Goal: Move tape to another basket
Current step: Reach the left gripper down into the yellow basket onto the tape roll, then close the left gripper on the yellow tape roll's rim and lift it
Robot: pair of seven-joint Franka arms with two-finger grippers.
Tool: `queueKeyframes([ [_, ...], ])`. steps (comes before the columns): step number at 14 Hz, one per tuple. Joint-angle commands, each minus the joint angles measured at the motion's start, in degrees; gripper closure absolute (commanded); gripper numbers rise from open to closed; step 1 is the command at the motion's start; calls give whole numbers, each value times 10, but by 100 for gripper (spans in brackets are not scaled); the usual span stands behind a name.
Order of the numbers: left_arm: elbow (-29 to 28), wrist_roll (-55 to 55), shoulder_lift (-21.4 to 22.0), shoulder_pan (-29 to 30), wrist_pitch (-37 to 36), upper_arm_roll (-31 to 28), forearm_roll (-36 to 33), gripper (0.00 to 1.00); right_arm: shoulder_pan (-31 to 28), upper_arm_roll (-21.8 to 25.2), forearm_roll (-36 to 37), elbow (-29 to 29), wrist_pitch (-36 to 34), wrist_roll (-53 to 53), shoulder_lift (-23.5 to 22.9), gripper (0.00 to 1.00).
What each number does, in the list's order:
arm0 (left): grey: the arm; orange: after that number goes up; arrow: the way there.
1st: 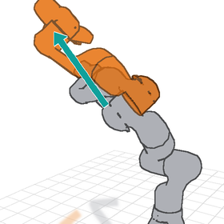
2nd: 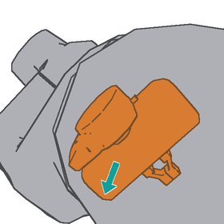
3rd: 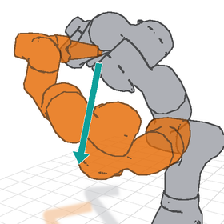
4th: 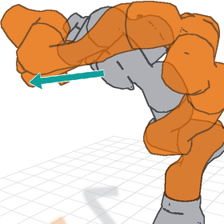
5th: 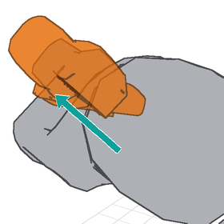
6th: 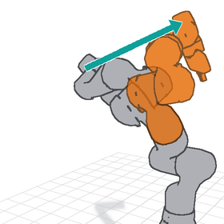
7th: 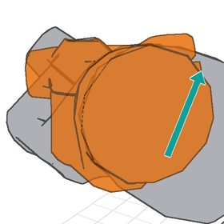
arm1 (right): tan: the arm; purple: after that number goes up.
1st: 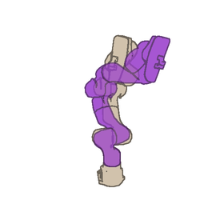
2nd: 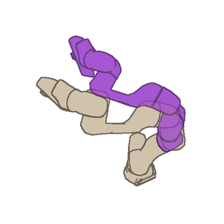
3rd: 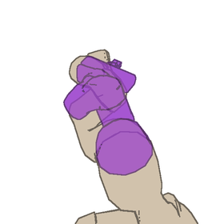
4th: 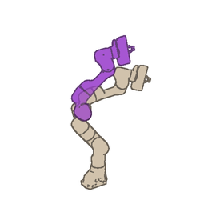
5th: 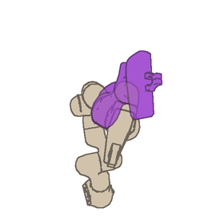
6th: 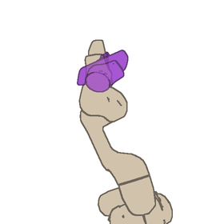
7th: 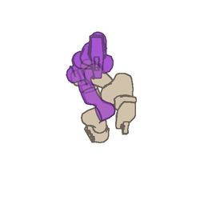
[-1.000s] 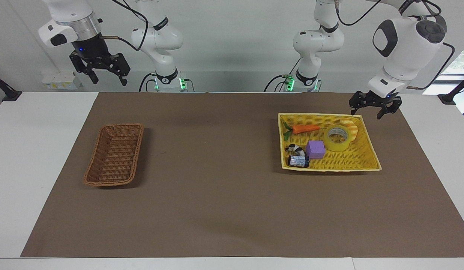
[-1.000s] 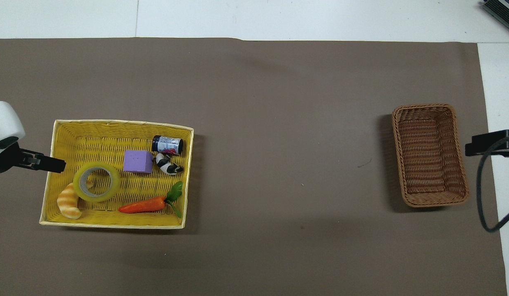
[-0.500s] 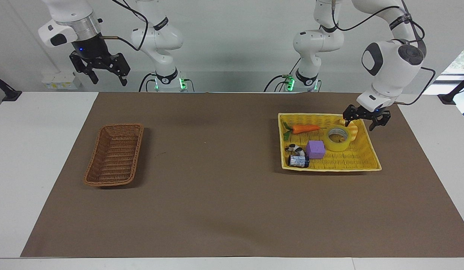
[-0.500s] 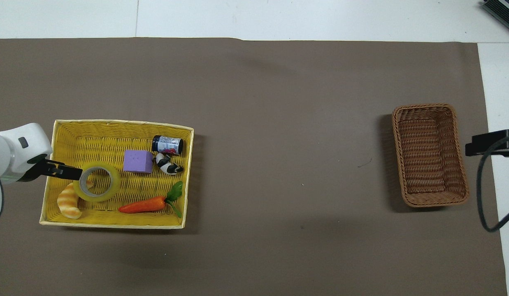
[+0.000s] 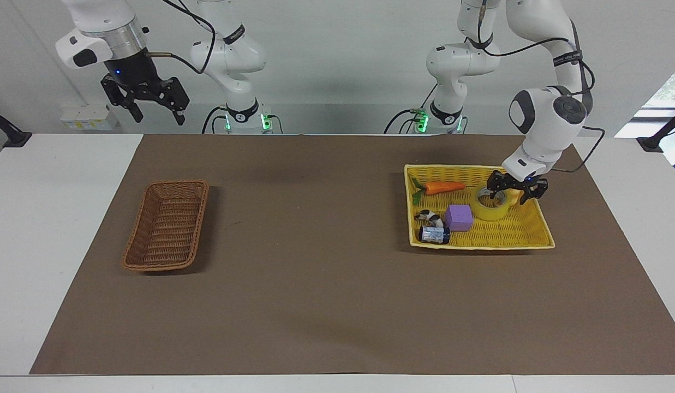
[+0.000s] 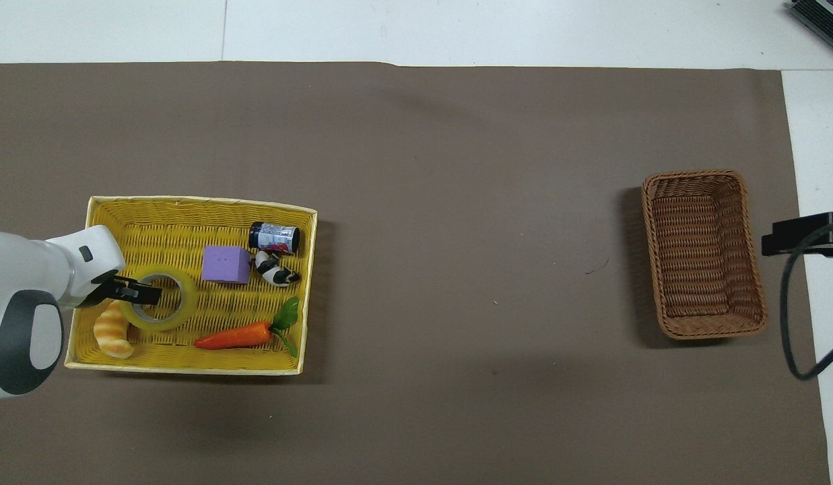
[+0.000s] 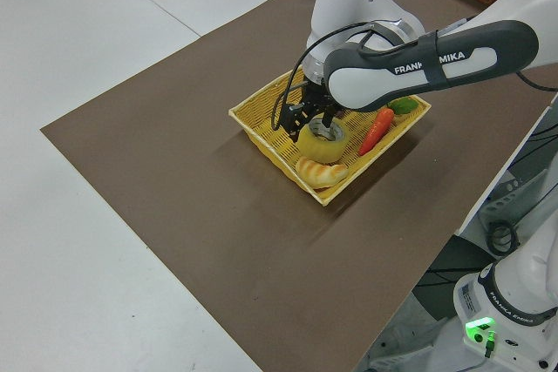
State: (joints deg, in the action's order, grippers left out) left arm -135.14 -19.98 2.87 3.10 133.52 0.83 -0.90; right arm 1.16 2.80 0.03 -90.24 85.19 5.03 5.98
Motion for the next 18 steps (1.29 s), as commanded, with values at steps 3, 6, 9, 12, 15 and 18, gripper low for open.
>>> queueKeyframes([
  [3,-61,-15,-11,8,97,3,6,87,-5,-3,-3,11,-15,-3,-4,0],
  [6,-47,-15,-15,8,95,3,5,100,-8,1,-2,10,-19,-2,-3,0],
  [9,-8,-15,-7,6,35,4,5,100,-7,0,-4,11,-16,-3,-4,0],
  [12,53,-11,-7,1,-36,4,5,100,-1,-4,-2,10,-12,-7,-3,0],
  [15,122,-3,-6,0,-113,4,5,100,1,-7,-3,9,-10,-8,-3,0],
  [18,176,19,-6,-1,-162,5,6,100,0,-7,-5,4,-5,-8,-2,0],
])
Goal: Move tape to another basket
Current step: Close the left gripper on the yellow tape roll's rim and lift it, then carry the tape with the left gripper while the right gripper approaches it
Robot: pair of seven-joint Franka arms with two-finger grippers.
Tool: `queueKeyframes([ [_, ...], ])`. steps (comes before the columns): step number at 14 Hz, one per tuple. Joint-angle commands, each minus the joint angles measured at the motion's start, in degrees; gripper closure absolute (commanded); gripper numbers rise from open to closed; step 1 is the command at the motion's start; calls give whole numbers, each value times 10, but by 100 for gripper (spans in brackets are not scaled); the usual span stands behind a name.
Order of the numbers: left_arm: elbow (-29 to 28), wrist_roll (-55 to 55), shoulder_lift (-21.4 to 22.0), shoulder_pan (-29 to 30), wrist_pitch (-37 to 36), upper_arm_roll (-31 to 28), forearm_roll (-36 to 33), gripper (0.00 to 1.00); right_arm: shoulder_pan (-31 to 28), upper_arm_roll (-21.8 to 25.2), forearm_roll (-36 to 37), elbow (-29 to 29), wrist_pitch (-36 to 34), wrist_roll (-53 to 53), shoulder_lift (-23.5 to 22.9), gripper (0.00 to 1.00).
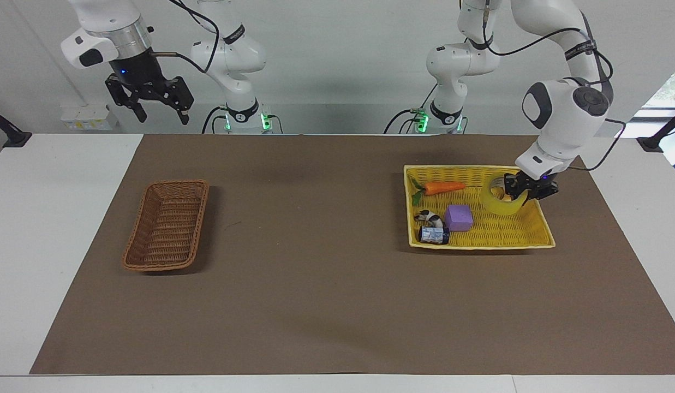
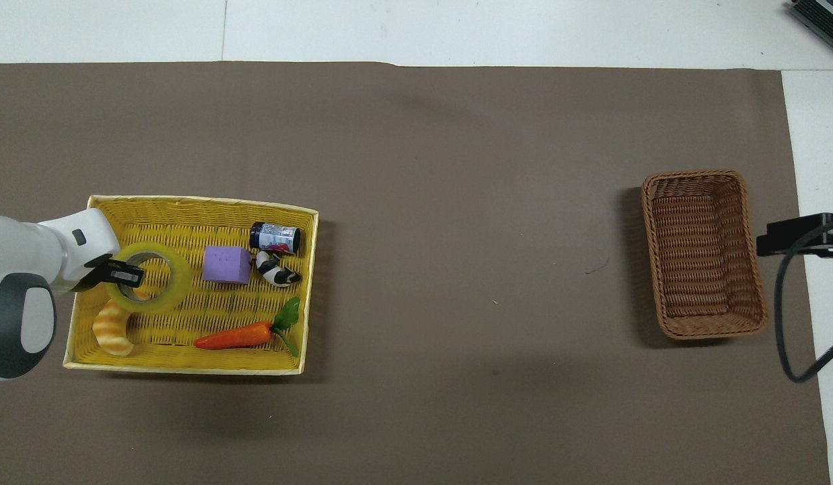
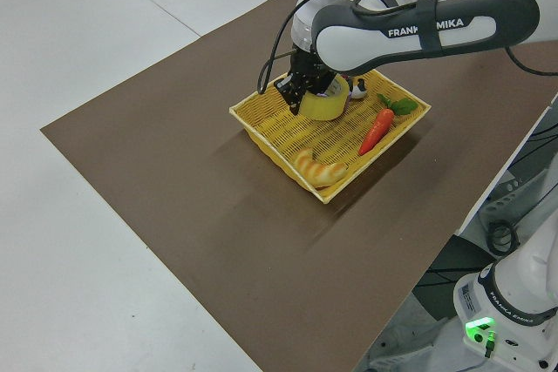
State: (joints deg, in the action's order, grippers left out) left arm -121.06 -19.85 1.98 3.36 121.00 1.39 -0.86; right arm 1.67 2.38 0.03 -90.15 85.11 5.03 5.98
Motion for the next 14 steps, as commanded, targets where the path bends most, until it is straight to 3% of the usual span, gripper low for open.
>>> queueKeyframes([
  [1,44,34,4,-5,-43,1,7,100,-5,-3,-8,-3,-1,-8,1,0],
  [4,78,75,3,-19,-78,12,7,100,-7,-2,-41,-27,8,-7,10,0],
  [6,84,141,2,-54,-79,12,7,100,-3,-4,-67,-50,69,-7,4,0],
  [11,85,225,3,-143,-77,12,9,100,64,-4,-114,-73,200,-2,-79,0],
  [14,91,276,3,-199,-79,12,46,100,86,-4,-213,-73,225,-4,-120,0],
])
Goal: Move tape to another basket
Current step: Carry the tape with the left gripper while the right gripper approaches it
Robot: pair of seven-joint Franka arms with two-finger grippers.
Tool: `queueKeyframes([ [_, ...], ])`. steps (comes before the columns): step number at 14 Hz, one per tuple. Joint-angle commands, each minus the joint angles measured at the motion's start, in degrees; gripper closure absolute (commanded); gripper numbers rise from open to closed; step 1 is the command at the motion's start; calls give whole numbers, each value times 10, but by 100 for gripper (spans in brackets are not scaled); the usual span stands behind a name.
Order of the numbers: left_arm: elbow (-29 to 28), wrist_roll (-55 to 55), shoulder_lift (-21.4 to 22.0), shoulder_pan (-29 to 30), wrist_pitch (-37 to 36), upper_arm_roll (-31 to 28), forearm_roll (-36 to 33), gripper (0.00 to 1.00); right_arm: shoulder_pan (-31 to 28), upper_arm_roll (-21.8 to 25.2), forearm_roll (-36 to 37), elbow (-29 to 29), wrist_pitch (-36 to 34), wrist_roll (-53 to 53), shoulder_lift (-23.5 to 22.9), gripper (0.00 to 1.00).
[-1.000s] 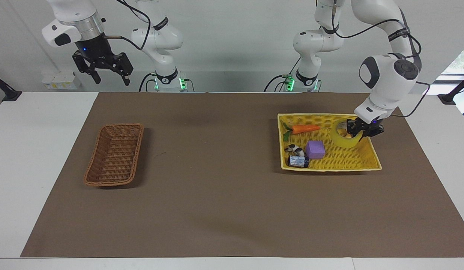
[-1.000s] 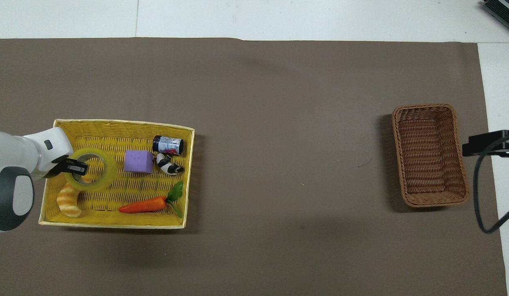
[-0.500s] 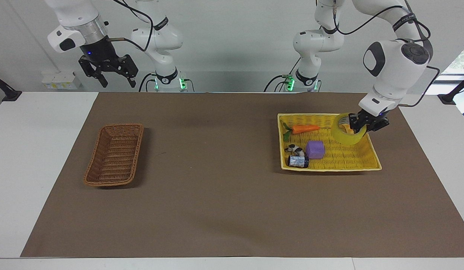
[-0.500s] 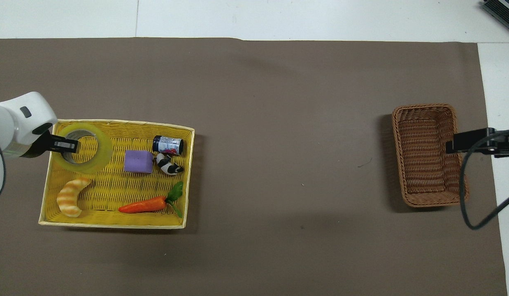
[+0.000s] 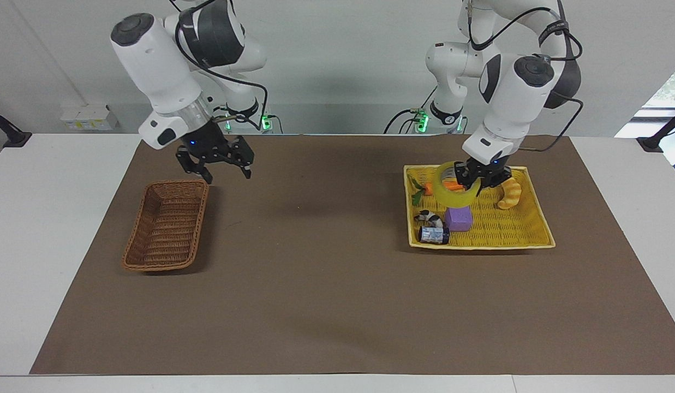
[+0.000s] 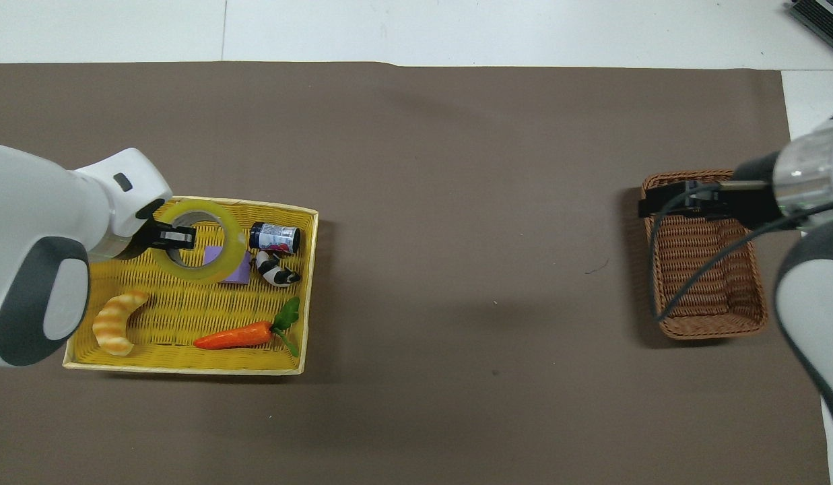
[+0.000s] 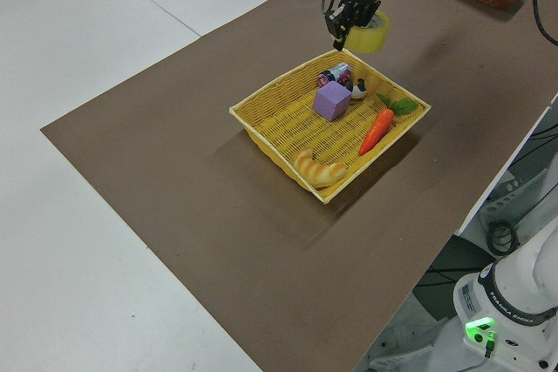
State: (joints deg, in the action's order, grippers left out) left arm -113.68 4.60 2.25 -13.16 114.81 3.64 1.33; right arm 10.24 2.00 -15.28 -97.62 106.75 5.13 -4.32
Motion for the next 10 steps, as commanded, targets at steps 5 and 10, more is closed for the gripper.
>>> queueKeyframes([
  [5,20,69,1,-99,-7,-10,126,100,69,0,-166,-5,81,37,-58,0],
  [10,15,78,-8,-128,54,-7,226,100,99,-1,-204,-28,92,90,-42,0],
])
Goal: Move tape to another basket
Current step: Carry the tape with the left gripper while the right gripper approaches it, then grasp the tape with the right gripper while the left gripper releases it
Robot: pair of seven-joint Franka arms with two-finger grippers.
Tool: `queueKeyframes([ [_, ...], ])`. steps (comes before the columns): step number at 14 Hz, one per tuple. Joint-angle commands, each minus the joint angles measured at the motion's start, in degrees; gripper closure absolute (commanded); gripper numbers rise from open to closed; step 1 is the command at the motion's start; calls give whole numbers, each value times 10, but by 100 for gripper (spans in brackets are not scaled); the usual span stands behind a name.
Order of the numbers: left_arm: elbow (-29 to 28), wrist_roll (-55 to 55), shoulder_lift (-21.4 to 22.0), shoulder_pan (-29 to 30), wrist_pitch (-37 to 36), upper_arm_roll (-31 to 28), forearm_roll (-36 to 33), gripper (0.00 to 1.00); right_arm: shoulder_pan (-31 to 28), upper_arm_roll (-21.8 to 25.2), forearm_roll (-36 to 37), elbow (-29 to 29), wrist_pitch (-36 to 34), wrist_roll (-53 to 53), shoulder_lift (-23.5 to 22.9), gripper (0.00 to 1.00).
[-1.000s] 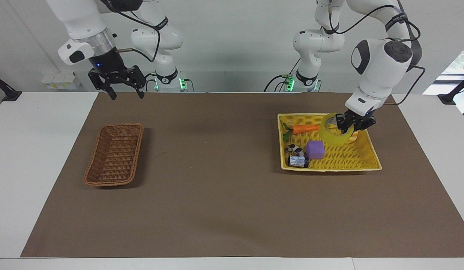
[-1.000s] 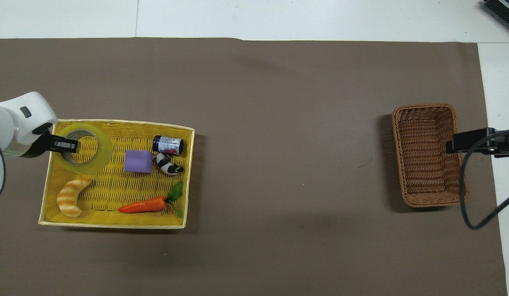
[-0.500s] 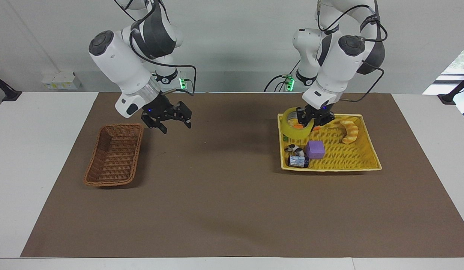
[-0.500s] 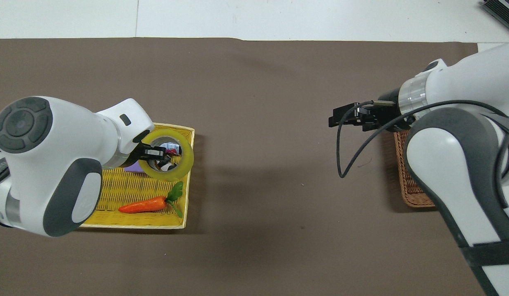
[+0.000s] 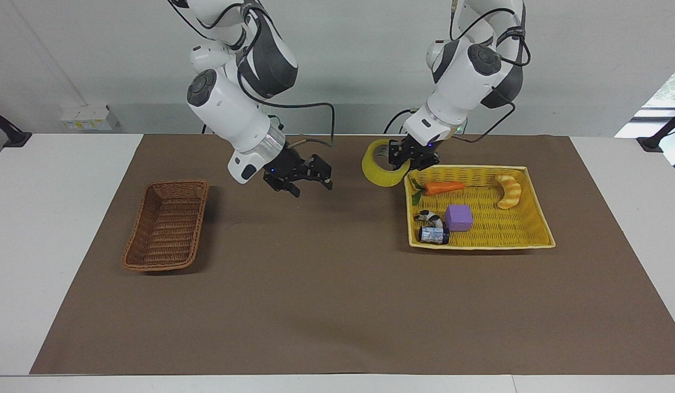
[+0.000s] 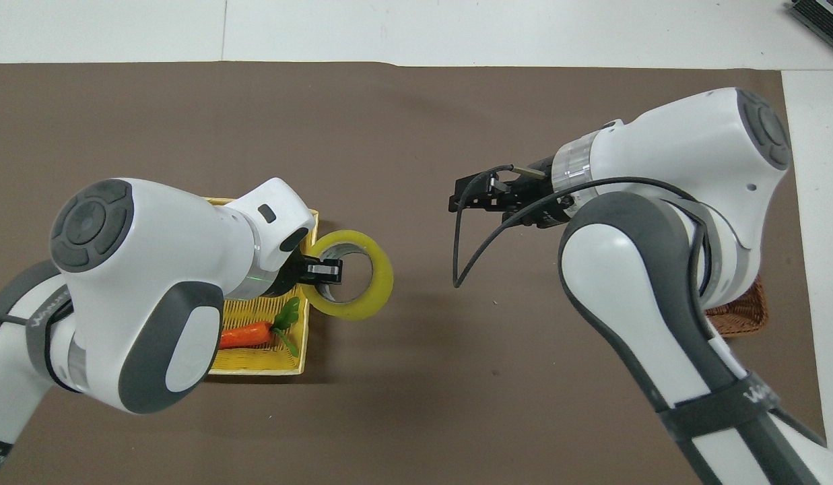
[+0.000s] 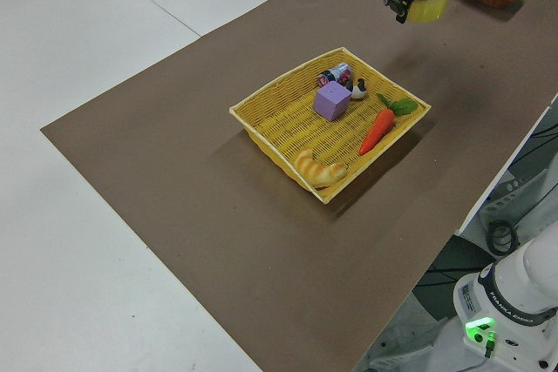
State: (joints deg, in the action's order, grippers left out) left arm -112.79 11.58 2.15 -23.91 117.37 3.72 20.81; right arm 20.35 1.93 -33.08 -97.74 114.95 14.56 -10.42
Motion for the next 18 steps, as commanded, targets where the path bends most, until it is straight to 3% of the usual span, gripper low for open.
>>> queueKeyframes([
  [1,4,8,-12,-25,49,-8,59,100,0,0,-42,-34,10,-16,24,0],
  [5,4,10,-44,-48,112,-6,128,100,7,-1,-127,-53,12,-65,36,0],
  [13,6,10,-63,-67,192,3,286,100,-16,3,-134,-92,-6,-139,57,0],
  [14,6,10,-63,-67,209,10,298,100,-22,2,-134,-94,-8,-142,58,14],
  [16,6,11,-65,-67,264,27,311,100,-22,3,-134,-93,-9,-136,58,88],
  [17,6,11,-69,-67,267,27,310,100,-27,3,-134,-94,-11,-130,58,100],
  [18,6,10,-69,-66,267,27,310,100,-28,3,-132,-93,-19,-116,58,100],
])
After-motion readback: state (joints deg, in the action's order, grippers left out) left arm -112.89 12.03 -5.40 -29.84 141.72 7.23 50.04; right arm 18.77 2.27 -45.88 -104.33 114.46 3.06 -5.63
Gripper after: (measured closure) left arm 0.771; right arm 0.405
